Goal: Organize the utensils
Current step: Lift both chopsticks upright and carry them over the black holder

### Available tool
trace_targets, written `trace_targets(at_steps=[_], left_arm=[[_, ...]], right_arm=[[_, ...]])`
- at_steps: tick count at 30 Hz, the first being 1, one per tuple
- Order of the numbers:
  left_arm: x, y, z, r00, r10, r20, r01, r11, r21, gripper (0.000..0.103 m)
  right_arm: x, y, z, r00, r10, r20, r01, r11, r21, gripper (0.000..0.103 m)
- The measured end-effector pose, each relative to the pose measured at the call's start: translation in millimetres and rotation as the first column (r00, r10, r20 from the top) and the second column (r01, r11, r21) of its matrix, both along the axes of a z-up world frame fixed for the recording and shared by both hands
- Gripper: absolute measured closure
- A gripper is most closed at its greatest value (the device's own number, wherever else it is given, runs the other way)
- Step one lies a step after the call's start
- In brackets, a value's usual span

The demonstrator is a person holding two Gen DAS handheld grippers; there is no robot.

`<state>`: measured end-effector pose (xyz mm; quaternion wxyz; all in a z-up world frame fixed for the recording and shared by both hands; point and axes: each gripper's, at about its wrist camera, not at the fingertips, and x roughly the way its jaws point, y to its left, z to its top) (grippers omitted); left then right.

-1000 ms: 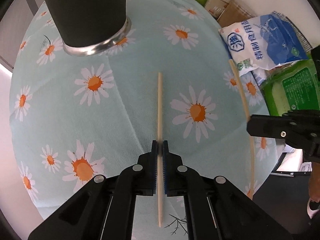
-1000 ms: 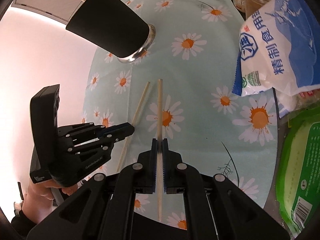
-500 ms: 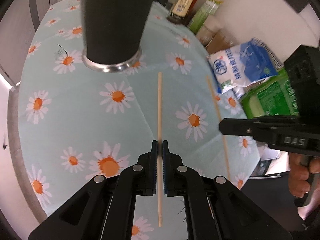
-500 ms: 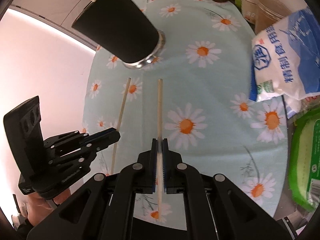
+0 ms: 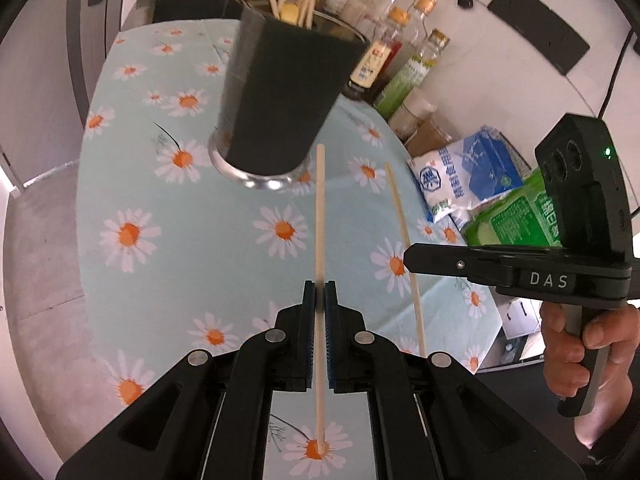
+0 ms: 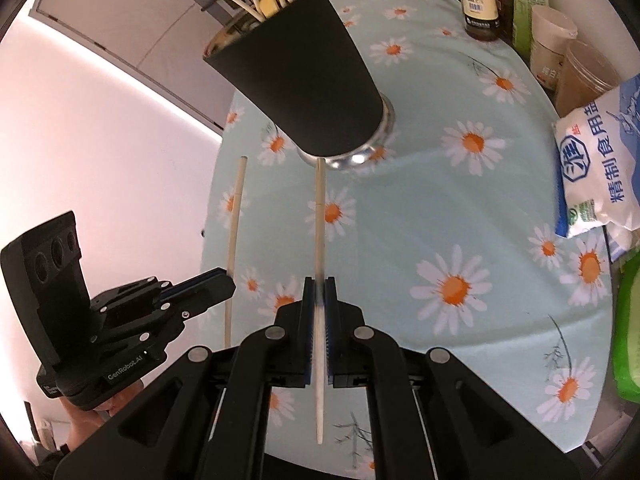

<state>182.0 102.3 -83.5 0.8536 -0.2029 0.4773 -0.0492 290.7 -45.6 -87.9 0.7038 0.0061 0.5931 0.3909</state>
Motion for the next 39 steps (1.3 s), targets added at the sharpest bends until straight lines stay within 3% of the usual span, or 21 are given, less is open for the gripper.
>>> trace_targets(at_steps=[10,15,24,30,39], left_arm=[[10,17,49,0.987,0.012,0.159,-0.013,1.000,0.008,0.100],[20,25,71,0.966,0.021,0.257,-0.022,1.000,-0.001,0.100],[43,47,95,0.935,0.060,0.351,-0.046,0.998,-0.046,0.100],[59,63,107,0.904,0.105,0.415,-0.089,0.994,-0.057,0.100],[81,81,127,0.821,0.151,0.550,-0.117,0.988,-0.098,0.100]], right_arm=[[16,10,42,0.996,-0.035,0.081,0.021,0.986,0.166,0.097],[29,13,68,0.986,-0.060,0.153,0.022,0.970,0.240,0.097],[43,25,107,0.943,-0.120,0.311,0.010,0.943,0.333,0.097],[61,33,129,0.916,-0.167,0.365,0.014,0.923,0.385,0.097],[87,49,148,0.885,-0.195,0.422,-0.009,0.900,0.436,0.097]])
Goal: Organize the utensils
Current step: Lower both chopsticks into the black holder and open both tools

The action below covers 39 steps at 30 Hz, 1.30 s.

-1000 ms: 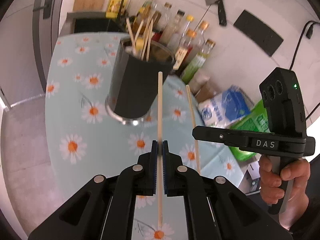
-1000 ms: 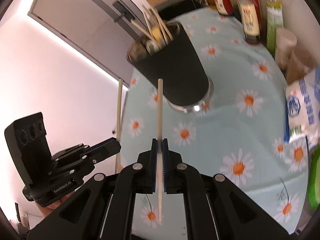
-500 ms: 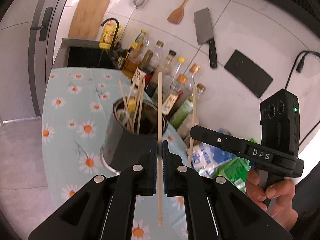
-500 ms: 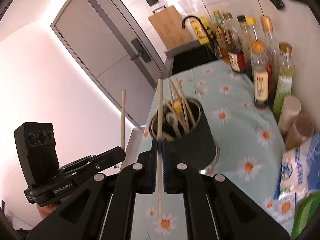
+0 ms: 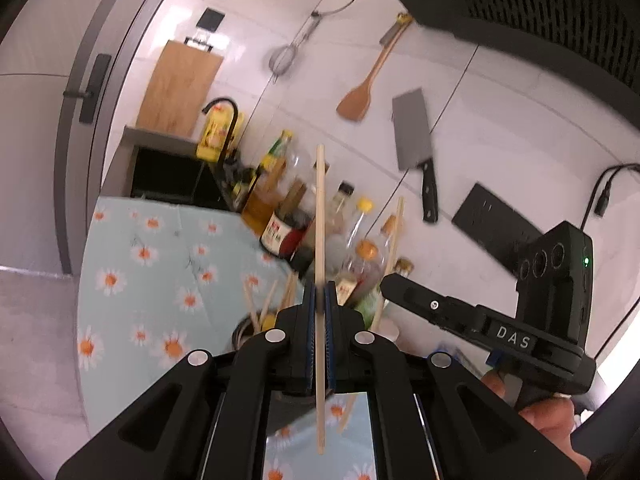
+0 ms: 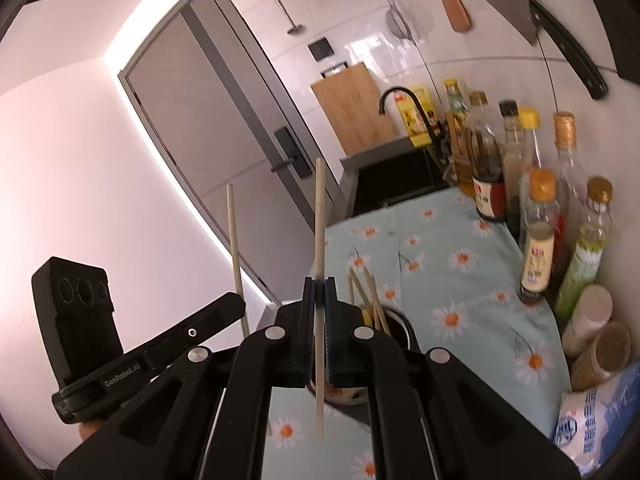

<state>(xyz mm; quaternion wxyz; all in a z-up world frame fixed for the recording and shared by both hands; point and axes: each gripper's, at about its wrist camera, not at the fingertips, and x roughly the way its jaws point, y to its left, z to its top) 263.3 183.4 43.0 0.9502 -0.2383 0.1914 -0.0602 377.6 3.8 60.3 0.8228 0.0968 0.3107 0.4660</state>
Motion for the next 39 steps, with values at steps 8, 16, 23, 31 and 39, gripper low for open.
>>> trace_targets(at_steps=[8,16,23,31,39], left_arm=[[20,4,11,0.995,0.014,0.099,-0.016,1.000,0.024,0.099],[31,2,1,0.988,0.042,0.149,-0.051,0.997,0.057,0.099],[32,3,-15,0.986,0.042,0.163,-0.049,0.998,0.036,0.099],[37,-3,-36,0.990,0.057,0.126,-0.067,0.995,0.074,0.099],[29,-11,-45,0.996,0.036,0.083,-0.044,0.994,0.104,0.099]], right_arm=[[15,12,17,0.997,-0.018,0.080,0.016,0.999,0.033,0.097],[25,17,21,0.991,-0.041,0.130,0.033,0.997,0.065,0.097],[33,20,-2,0.992,-0.064,0.112,0.062,0.998,0.022,0.097],[35,20,-28,0.995,-0.072,0.067,0.073,0.997,-0.001,0.097],[27,16,-34,0.997,-0.074,0.021,0.075,0.997,-0.013,0.078]])
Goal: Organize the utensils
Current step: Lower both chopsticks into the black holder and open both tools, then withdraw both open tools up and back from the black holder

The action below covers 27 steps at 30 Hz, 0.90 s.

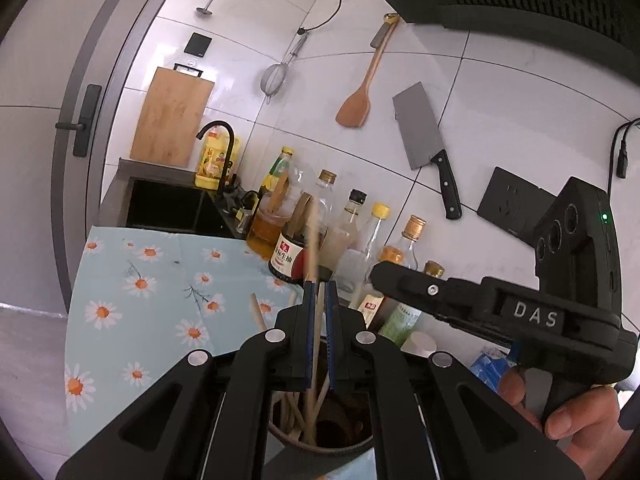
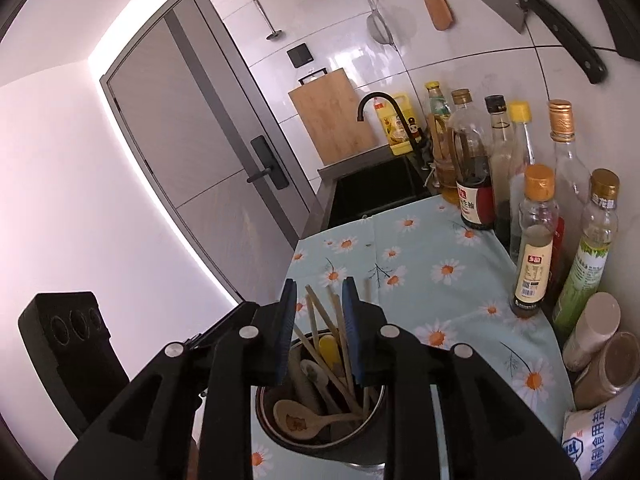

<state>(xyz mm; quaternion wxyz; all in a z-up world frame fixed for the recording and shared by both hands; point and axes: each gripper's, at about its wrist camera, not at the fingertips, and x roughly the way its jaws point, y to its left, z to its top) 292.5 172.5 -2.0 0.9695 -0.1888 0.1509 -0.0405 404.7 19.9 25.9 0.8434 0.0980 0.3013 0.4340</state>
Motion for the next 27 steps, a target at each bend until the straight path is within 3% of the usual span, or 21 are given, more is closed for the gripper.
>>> trace_targets(at_steps=[8,10,12,18,25,27], left_arm=[[-15,0,4,1.000,0.021,-0.024,-0.020,1.000,0.018,0.098],[-21,-2,7,0.999,0.023,-0.030,-0.022,1.000,0.021,0.080],[-27,-3,10,0.999,0.018,-0.030,-0.017,1.000,0.024,0.080],[-47,-11,17,0.999,0.021,-0.042,-0.019,0.999,0.042,0.080],[-75,-27,20,0.995,0.024,-0.096,-0.016,0.996,0.084,0.068],[-83,-33,22,0.994,0.037,-0.104,-0.025,0.994,0.107,0.052]], right_arm=[[-14,-16,9,1.000,-0.020,0.007,0.020,1.000,0.008,0.078],[-19,-20,11,1.000,-0.022,0.007,0.021,1.000,0.011,0.077],[-26,-25,14,1.000,-0.012,0.008,0.012,1.000,0.012,0.066],[-44,-42,21,1.000,-0.013,0.020,0.013,1.000,0.004,0.063],[-63,-69,20,1.000,-0.015,0.004,0.015,1.000,-0.001,0.050],[-68,-80,19,1.000,-0.022,-0.008,0.022,1.000,-0.008,0.039]])
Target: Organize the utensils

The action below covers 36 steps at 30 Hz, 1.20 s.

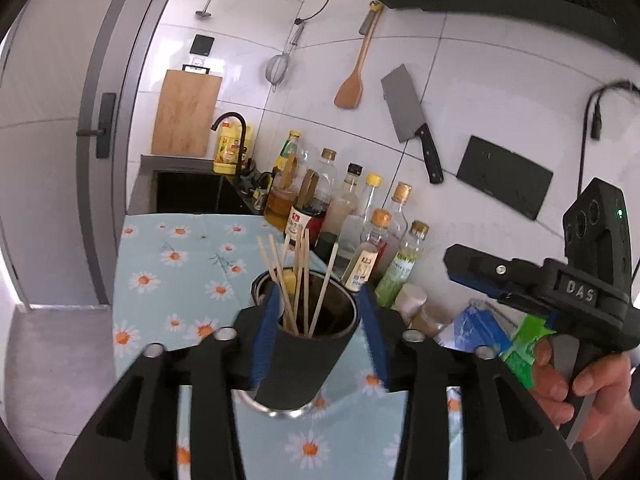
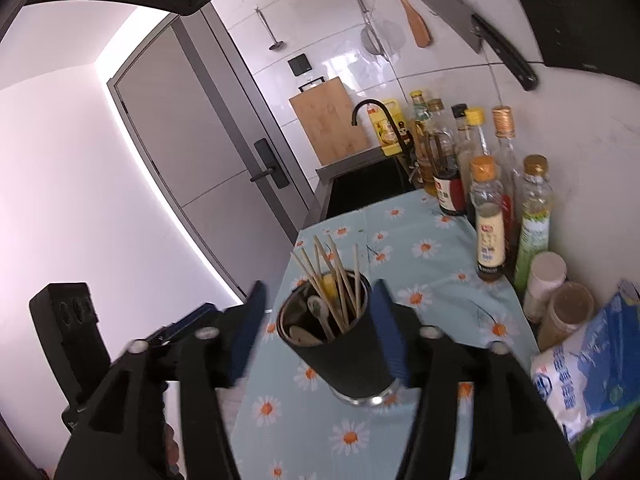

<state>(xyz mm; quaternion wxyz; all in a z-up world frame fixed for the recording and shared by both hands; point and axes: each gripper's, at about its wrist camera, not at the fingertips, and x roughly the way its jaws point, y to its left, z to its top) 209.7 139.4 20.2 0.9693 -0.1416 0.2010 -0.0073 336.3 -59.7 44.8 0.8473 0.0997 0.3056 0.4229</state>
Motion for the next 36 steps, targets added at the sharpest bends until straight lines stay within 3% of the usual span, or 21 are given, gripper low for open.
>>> trace_targets(at_steps=[1,6,9,14,18,22,26,36], left_arm=[[-5,-4,2,1.000,0.009,-0.011,-0.009,1.000,0.009,0.043],[-33,-28,9,0.998,0.041,-0.041,-0.037,0.996,0.075,0.021],[-48,-39,9,0.996,0.067,-0.064,-0.063,0.996,0.069,0.006],[-69,-58,1,0.990,0.094,-0.102,-0.084,0.991,0.102,0.007],[-89,-70,-8,0.979,0.127,-0.159,-0.119,0.991,0.058,0.007],[-112,-84,-17,0.971,0.171,-0.168,-0.162,0.985,0.067,0.007],[-127,-99,-33,0.961,0.167,-0.222,-0.158,0.986,0.056,0.007],[-148,-123,-60,0.950,0.170,-0.264,-0.160,0.985,0.060,0.007]], right_arm=[[-3,-5,0,1.000,0.000,-0.003,0.000,1.000,-0.004,0.037],[-24,-31,-1,0.999,0.039,0.033,-0.038,0.999,-0.030,0.008],[-36,-48,2,0.997,0.053,0.063,-0.050,0.998,-0.049,0.005],[-70,-72,5,0.982,0.087,0.170,-0.074,0.994,-0.082,0.005],[-91,-83,-2,0.972,0.120,0.200,-0.096,0.988,-0.125,0.005],[-104,-94,-17,0.973,0.148,0.177,-0.126,0.984,-0.130,0.005],[-114,-100,-36,0.977,0.159,0.142,-0.138,0.979,-0.150,0.005],[-135,-117,-72,0.983,0.167,0.082,-0.148,0.968,-0.202,0.005]])
